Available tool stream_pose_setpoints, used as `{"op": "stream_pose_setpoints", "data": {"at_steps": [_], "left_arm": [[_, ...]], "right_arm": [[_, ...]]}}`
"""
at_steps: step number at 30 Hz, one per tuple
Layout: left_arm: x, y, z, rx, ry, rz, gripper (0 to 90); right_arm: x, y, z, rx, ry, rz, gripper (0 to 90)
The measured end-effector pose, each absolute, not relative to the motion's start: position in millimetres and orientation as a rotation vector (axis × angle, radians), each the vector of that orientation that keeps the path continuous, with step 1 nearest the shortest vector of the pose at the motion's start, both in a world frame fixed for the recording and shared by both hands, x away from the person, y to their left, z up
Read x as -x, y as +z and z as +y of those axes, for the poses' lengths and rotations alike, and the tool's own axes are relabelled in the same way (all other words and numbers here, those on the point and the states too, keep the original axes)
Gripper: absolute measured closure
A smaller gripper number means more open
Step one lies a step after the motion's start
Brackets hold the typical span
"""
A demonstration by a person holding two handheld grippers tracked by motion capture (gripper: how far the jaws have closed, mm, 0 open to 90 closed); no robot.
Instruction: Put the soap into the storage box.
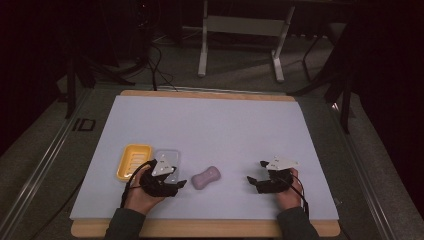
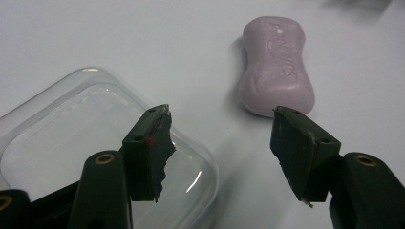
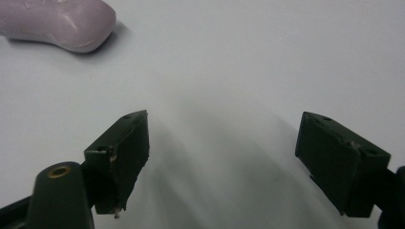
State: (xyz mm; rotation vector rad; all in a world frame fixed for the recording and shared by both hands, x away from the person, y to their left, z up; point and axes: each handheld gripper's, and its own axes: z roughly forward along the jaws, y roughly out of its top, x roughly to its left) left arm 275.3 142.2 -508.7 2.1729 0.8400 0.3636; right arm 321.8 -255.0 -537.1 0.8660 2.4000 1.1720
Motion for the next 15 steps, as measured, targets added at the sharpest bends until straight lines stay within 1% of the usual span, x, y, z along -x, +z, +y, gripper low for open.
{"op": "stream_pose_setpoints", "data": {"at_steps": [4,7,10,15], "left_arm": [[-275,-508,140,-2.191,0.369,0.835,39.2],[-275,-507,140,-2.200,0.371,0.837,38.9],[-275,-503,144,-2.172,0.352,0.853,39.8],[-278,-497,142,-2.228,0.355,0.829,40.3]], "right_arm": [[-320,-537,-254,-0.849,1.160,2.381,20.7],[-319,-537,-253,-0.835,1.154,2.376,20.7],[-320,-537,-256,-0.853,1.185,2.389,20.0],[-319,-537,-253,-0.825,1.165,2.401,20.2]]}}
